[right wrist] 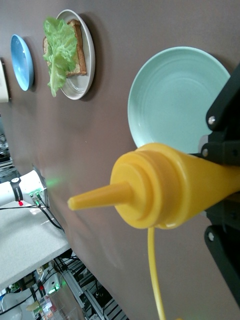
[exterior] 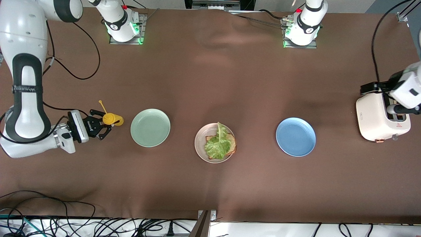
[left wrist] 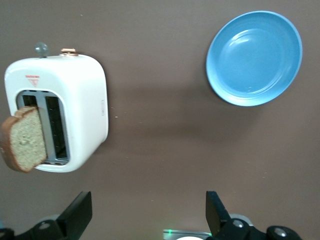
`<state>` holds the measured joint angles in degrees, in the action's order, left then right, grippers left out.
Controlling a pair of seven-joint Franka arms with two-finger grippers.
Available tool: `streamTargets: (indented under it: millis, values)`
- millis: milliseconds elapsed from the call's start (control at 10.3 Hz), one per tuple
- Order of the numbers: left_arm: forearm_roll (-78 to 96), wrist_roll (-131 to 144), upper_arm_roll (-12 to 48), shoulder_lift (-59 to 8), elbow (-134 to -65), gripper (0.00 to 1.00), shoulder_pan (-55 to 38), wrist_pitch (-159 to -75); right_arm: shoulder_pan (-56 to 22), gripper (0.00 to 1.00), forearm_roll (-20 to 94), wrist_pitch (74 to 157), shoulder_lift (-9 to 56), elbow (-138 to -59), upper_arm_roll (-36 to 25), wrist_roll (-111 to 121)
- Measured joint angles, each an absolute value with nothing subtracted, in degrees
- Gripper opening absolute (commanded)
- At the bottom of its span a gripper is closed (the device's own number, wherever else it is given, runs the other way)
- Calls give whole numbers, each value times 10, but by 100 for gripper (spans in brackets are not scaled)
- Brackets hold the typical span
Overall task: Make sandwich on beige plate with both arms
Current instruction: 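Release the bottle with the right gripper while the left gripper lowers onto bread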
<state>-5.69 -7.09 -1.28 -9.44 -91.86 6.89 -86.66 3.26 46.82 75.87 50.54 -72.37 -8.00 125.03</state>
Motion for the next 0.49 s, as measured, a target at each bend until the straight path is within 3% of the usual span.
streamTargets:
  millis: [486]
  values:
    - [-103,-205,-15,-123,-922,100,177,-911,50,21,480,774,556,-723,-80,1330]
